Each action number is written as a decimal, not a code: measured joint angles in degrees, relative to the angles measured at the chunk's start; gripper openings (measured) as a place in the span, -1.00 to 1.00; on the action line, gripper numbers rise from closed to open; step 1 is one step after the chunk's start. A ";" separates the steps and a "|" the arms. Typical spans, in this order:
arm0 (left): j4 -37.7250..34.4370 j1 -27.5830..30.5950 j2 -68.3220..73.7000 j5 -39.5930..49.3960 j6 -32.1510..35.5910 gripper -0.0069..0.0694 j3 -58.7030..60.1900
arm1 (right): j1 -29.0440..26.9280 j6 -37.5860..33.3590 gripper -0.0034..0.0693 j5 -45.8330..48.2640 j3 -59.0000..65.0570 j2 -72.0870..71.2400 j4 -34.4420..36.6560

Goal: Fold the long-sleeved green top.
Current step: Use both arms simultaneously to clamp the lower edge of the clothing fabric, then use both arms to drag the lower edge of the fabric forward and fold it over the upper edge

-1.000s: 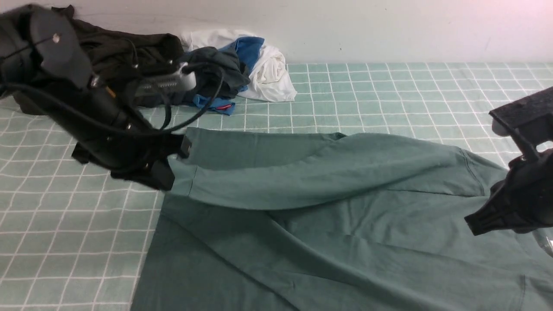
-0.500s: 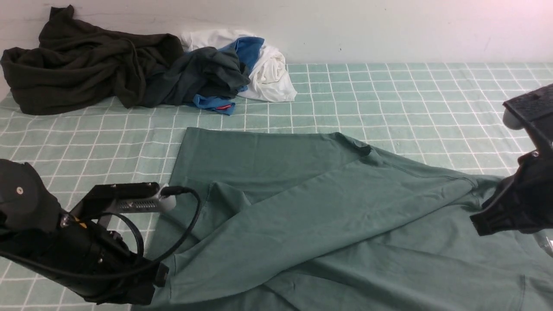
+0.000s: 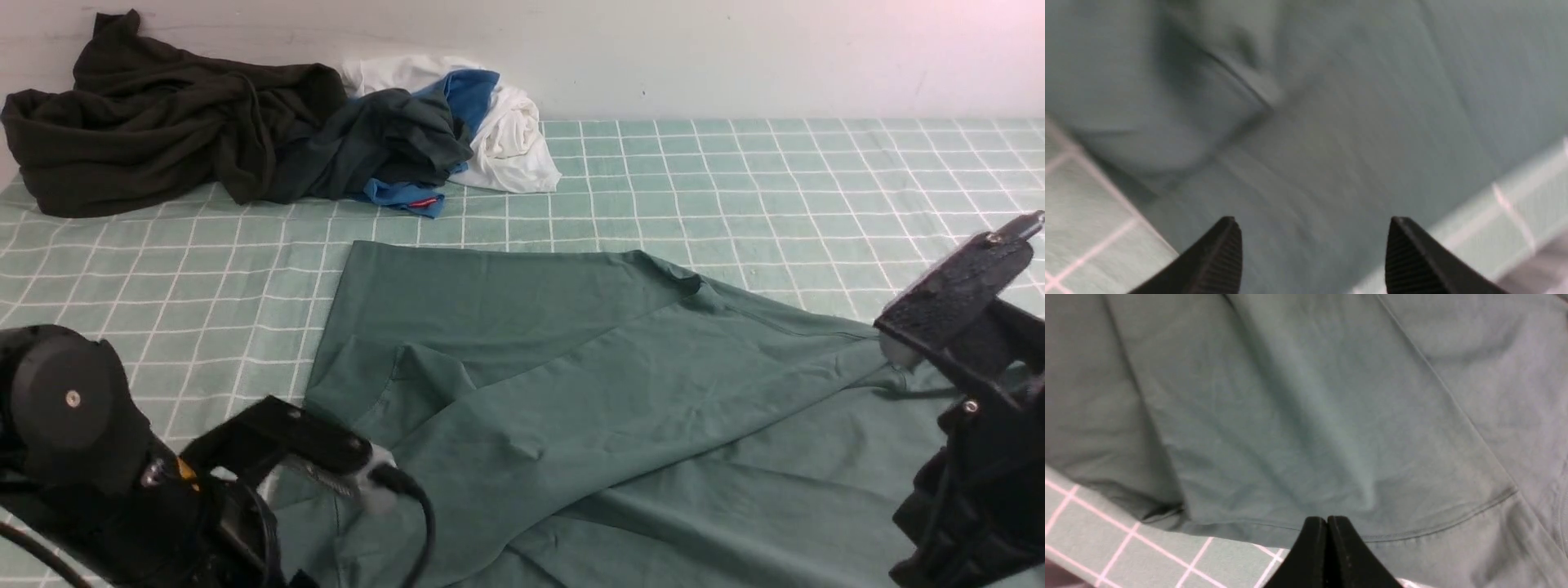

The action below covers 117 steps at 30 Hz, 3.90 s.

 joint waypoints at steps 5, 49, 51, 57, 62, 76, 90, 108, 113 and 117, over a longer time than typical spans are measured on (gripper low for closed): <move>11.22 -14.62 -1.56 4.49 0.00 0.28 2.51 | 0.55 -1.47 -0.94 0.51 0.00 -5.15 1.40; 21.93 -22.11 10.40 0.75 -6.77 -0.80 3.07 | 0.55 -11.04 -0.87 1.12 0.00 -8.52 3.49; 21.37 -20.39 8.51 2.03 -7.24 -0.80 3.07 | 0.55 -14.94 -0.77 1.12 0.06 -7.85 5.22; 20.04 -15.95 3.83 4.44 -7.26 -0.80 3.07 | 0.55 -26.86 -0.12 0.84 5.63 -5.77 8.12; 17.96 -15.64 3.68 4.49 -6.46 -0.80 3.07 | 0.55 -32.26 0.43 -2.76 15.26 -3.01 6.72; 16.65 -15.58 3.68 4.44 -5.53 -0.81 3.07 | 0.55 -33.06 0.52 -21.59 23.92 11.14 -9.88; 16.65 -15.39 3.68 4.44 -5.53 -0.81 3.07 | 0.55 -35.77 -0.32 -23.87 23.92 17.36 -12.35; 22.39 -2.26 6.36 9.02 -2.14 -0.77 -19.39 | -8.21 -39.87 -0.86 -10.11 -1.58 15.61 -9.11; 21.46 3.71 14.69 9.35 1.54 -0.77 -33.09 | -14.33 -45.26 -0.87 -10.05 -12.86 22.52 -3.86; 21.35 6.45 21.79 9.56 2.51 -0.77 -44.05 | -17.38 -47.13 -0.87 -9.81 -21.33 28.56 -2.34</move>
